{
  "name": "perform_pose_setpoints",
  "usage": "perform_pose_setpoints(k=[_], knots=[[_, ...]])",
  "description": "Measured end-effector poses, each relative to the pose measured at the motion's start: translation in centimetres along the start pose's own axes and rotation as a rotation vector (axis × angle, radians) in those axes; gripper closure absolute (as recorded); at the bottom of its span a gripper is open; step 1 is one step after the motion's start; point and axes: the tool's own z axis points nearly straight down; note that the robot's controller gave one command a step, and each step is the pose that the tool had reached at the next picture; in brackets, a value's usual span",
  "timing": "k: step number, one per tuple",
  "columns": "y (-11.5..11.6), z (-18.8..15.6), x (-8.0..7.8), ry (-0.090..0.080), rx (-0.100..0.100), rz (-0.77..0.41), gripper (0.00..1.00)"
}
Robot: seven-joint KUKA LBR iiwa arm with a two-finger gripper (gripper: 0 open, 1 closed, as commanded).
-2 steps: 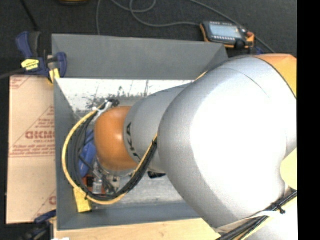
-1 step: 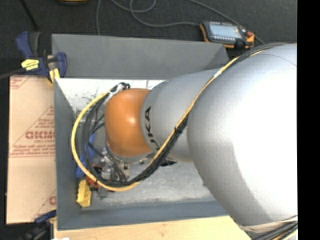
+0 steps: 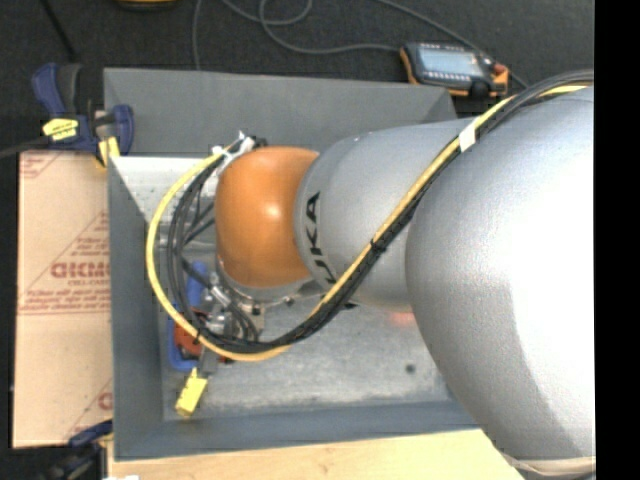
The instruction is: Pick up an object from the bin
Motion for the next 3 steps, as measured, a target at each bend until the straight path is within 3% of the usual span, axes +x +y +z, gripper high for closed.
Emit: perform_pose_setpoints(k=[1, 2, 3], knots=[[-0.9, -4.1, 0.7, 0.012, 0.007, -0.001, 1.00], [0.5, -1.7, -1.9, -0.007, -0.003, 0.001, 1.00], [0.6, 0.6, -1.9, -0.002, 0.001, -0.003, 1.00]])
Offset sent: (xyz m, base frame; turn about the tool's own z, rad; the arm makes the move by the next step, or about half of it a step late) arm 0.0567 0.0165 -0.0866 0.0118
